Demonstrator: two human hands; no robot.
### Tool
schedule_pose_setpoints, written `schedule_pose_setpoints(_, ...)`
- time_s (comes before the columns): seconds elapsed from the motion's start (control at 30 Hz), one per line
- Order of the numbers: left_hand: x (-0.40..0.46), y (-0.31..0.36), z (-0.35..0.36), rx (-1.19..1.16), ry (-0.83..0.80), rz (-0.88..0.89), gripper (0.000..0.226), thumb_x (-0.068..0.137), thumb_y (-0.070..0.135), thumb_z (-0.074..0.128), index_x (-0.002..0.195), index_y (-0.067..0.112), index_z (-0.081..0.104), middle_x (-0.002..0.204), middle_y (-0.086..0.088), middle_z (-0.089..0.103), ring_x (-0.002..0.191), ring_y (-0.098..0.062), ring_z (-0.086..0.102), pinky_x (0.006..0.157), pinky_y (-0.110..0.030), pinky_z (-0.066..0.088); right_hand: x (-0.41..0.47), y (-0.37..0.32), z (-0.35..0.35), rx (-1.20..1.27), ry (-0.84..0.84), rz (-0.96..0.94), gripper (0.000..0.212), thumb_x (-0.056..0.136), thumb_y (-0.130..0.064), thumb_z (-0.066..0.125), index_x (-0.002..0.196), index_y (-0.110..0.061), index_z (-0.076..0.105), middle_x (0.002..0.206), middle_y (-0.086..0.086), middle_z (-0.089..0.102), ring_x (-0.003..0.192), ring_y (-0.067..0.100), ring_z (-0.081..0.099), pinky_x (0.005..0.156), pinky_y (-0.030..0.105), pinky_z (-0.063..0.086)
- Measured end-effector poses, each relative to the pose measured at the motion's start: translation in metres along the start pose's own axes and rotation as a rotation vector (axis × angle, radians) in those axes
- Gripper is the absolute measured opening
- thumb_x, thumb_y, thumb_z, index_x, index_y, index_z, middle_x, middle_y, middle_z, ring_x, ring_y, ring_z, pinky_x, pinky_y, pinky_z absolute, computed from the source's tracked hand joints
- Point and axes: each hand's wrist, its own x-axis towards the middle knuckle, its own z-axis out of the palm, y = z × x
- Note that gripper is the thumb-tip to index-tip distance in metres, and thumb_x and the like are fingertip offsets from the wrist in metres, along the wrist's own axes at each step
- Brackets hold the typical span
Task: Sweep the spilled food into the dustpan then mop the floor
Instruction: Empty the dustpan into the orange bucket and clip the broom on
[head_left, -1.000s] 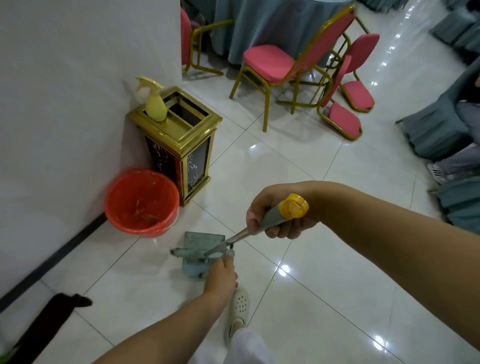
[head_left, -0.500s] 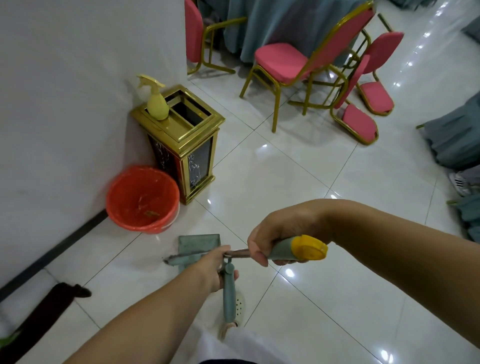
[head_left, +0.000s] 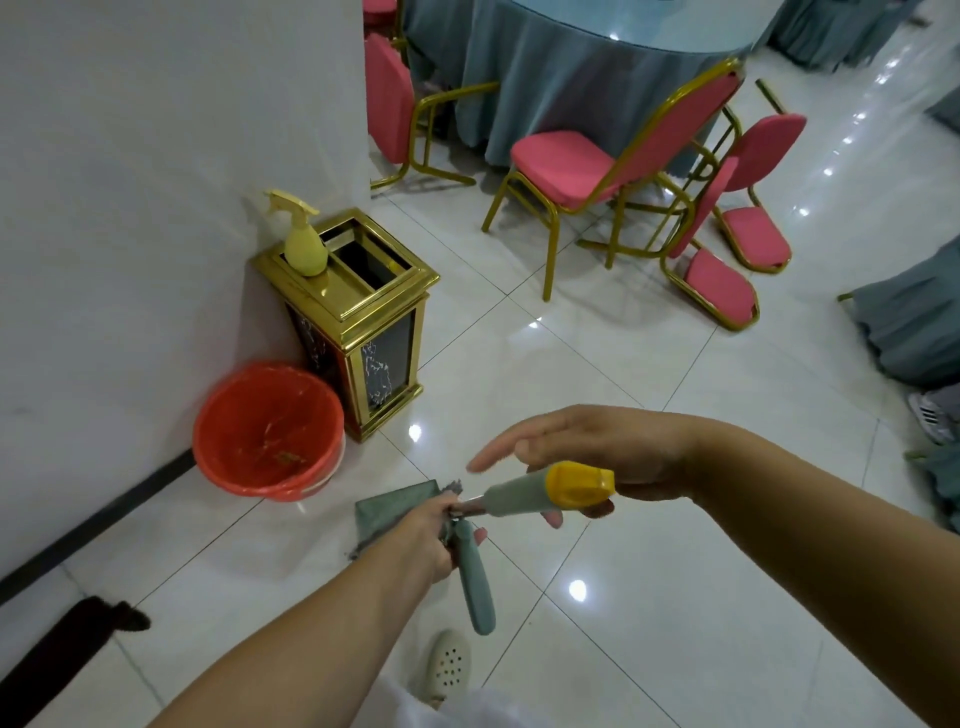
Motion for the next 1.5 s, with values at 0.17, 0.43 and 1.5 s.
schedule_pose_setpoints(0.17, 0.007, 0.007, 0.020, -0.074, -0.023, 0.003, 0.030, 0.090, 0.022, 0.064, 0.112, 0.004, 0.057, 0.125, -0.020, 0.055, 0.091, -0.035, 0.061, 0.054, -0.041, 0.048, 0.001, 0.018, -0.003, -0.240, 0.185, -0.142, 0.045, 0.082, -0.006, 0.066, 0.120, -0.029, 0.064, 0.103, -0.006, 0.061, 0.088, 0.022, 0.056, 0.072, 0.022, 0.049)
schedule_pose_setpoints(0.43, 0.037, 0.016, 0.040, -0.236, -0.069, 0.124, 0.035, 0.098, 0.018, 0.048, 0.131, 0.008, 0.052, 0.134, -0.021, 0.048, 0.116, -0.038, 0.052, 0.086, -0.042, 0.051, 0.029, 0.027, -0.005, -0.565, 0.501, -0.304, 0.029, 0.086, -0.019, 0.069, 0.114, -0.018, 0.066, 0.104, -0.010, 0.062, 0.096, 0.010, 0.061, 0.084, 0.027, 0.054)
schedule_pose_setpoints(1.5, -0.035, 0.017, -0.046, 0.129, -0.078, 0.519, 0.042, 0.099, 0.042, 0.038, 0.109, 0.009, 0.063, 0.104, -0.012, 0.068, 0.096, -0.025, 0.064, 0.070, -0.036, 0.053, 0.089, 0.097, 0.050, 0.161, 0.855, -0.011, 0.014, 0.089, -0.006, 0.059, 0.086, -0.019, 0.059, 0.088, 0.001, 0.061, 0.080, 0.018, 0.062, 0.059, 0.018, 0.051)
